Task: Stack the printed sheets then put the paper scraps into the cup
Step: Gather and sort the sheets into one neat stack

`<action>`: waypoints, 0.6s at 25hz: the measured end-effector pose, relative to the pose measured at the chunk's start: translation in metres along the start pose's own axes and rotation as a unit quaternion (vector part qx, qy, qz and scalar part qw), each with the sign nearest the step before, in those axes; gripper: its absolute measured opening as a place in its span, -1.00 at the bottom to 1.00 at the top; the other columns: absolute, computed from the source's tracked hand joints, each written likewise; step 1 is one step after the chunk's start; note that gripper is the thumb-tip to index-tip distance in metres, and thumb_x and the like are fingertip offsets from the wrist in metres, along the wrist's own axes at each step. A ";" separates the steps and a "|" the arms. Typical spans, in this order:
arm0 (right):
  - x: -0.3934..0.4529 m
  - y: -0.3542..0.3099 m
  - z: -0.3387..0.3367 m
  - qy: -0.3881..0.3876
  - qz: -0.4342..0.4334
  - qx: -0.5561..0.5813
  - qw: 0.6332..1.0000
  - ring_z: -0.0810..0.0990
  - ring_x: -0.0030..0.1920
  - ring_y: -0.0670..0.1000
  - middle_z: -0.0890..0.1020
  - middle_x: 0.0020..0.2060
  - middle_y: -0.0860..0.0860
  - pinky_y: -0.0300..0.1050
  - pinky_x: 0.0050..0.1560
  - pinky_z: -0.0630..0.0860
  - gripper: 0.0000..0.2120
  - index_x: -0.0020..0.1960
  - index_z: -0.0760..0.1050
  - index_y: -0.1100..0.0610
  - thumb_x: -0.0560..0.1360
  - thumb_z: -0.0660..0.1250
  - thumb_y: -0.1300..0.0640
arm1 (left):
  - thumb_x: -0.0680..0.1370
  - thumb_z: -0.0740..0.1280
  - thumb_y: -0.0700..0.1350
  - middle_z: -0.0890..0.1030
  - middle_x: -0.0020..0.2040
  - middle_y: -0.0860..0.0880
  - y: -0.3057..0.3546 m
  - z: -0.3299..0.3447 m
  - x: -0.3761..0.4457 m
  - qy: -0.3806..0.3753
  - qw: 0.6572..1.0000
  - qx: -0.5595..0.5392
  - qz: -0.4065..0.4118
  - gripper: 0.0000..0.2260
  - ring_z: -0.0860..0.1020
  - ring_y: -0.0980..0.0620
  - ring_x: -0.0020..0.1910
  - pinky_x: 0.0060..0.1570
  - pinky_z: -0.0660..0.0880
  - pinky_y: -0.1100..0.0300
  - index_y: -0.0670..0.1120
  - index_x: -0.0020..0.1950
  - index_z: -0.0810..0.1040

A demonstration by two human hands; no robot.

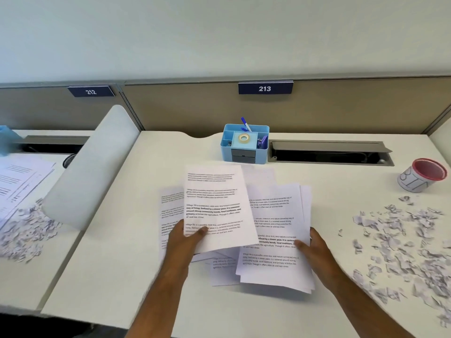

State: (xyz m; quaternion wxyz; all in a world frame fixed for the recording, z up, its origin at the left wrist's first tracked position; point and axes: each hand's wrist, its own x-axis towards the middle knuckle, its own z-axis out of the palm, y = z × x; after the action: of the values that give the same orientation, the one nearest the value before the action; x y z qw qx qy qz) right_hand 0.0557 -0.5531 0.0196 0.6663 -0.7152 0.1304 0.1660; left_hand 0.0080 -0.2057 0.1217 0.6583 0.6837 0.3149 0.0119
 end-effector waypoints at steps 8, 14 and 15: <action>-0.027 -0.047 0.022 0.000 0.028 0.107 0.994 0.69 0.16 0.12 0.70 0.19 0.03 0.14 0.18 0.59 -0.58 0.37 0.49 0.01 0.63 0.17 0.37 | 0.50 0.58 -0.17 0.69 0.18 0.17 -0.023 0.028 -0.041 -0.112 0.986 0.118 0.030 -0.58 0.65 0.35 0.03 -0.08 0.57 0.43 0.08 0.27 0.52; -0.043 -0.059 0.032 0.003 -0.035 0.130 0.991 0.61 0.30 -0.03 0.65 0.29 -0.10 0.11 0.33 0.49 -0.68 0.42 0.46 -0.03 0.66 0.28 0.08 | 0.59 0.50 -0.16 0.64 0.28 0.29 -0.017 0.028 -0.047 -0.241 0.958 0.149 0.041 -0.54 0.58 0.35 0.24 0.10 0.50 0.48 0.13 0.41 0.45; -0.044 -0.056 0.032 -0.002 -0.056 0.110 0.992 0.61 0.32 0.00 0.64 0.31 -0.07 0.14 0.36 0.48 -0.62 0.43 0.44 -0.01 0.63 0.34 0.11 | 0.60 0.49 -0.14 0.65 0.25 0.27 -0.014 0.030 -0.046 -0.229 0.960 0.153 0.049 -0.60 0.60 0.31 0.22 0.05 0.52 0.48 0.13 0.36 0.48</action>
State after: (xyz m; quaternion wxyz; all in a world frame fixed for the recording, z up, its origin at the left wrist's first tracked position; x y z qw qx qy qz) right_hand 0.0367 -0.5188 0.0866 0.7496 -0.6433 0.1059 0.1145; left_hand -0.0212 -0.2541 0.1233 0.5990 0.7751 0.1198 -0.1614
